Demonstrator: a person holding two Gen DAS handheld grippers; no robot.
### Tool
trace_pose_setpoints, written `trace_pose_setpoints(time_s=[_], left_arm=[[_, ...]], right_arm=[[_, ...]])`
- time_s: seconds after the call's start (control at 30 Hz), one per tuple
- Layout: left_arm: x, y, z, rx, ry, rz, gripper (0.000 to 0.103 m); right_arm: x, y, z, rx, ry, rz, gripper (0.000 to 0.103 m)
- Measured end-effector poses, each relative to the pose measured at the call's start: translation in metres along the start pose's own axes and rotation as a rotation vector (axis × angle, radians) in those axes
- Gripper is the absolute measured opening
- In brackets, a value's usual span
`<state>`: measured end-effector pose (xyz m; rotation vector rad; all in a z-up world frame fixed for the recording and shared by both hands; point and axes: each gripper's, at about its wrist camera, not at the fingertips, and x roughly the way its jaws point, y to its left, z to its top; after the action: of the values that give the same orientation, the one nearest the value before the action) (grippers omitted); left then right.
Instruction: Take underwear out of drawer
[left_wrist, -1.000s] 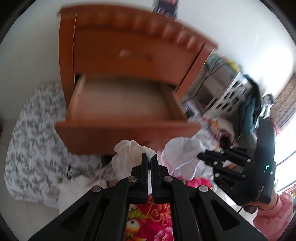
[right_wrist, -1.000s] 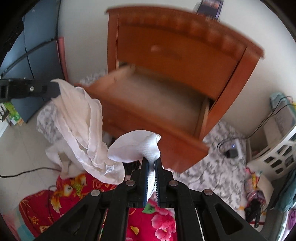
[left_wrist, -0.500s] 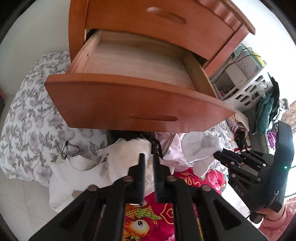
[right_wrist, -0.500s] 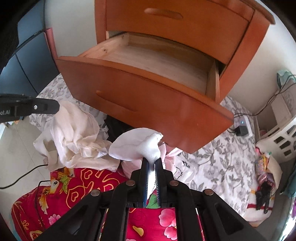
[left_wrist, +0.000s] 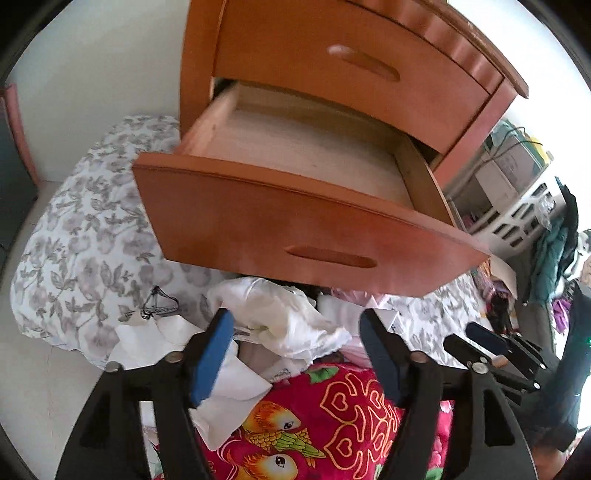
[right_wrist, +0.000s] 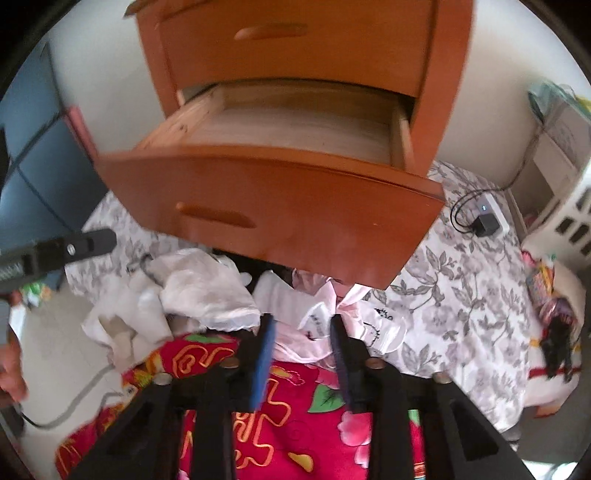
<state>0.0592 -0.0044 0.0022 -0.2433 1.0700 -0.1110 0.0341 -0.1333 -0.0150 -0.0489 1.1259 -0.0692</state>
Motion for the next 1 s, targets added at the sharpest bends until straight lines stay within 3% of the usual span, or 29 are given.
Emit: trace_pose_setpoints(time_s=[0.07,0.27,0.5,0.6,0.63,1.0], left_arm=[[-0.007,0.001,-0.005,-0.004,-0.035,0.014,0.083],[-0.025,0.0,-0.021,0.035,-0.105,0.063,0.091],[-0.036,-0.006,-0.031,0.077,-0.132,0.032,0.092],[-0.037,-0.006,-0.033,0.076,-0.131,0.033,0.097],[-0.038,-0.005,-0.033,0.075,-0.133,0.04,0.1],[-0.05,-0.016,-0.035,0.115,-0.163,0.069,0.101]], right_arm=[[-0.004,-0.001,-0.004,0.038,-0.024,-0.009,0.053],[-0.019,-0.001,-0.015,0.105,-0.077,-0.026,0.062],[-0.044,0.005,-0.025,0.114,-0.154,-0.041,0.079],[-0.05,0.004,-0.027,0.127,-0.175,-0.048,0.092],[-0.053,0.005,-0.028,0.126,-0.184,-0.057,0.102],[-0.075,0.012,-0.031,0.106,-0.254,-0.073,0.103]])
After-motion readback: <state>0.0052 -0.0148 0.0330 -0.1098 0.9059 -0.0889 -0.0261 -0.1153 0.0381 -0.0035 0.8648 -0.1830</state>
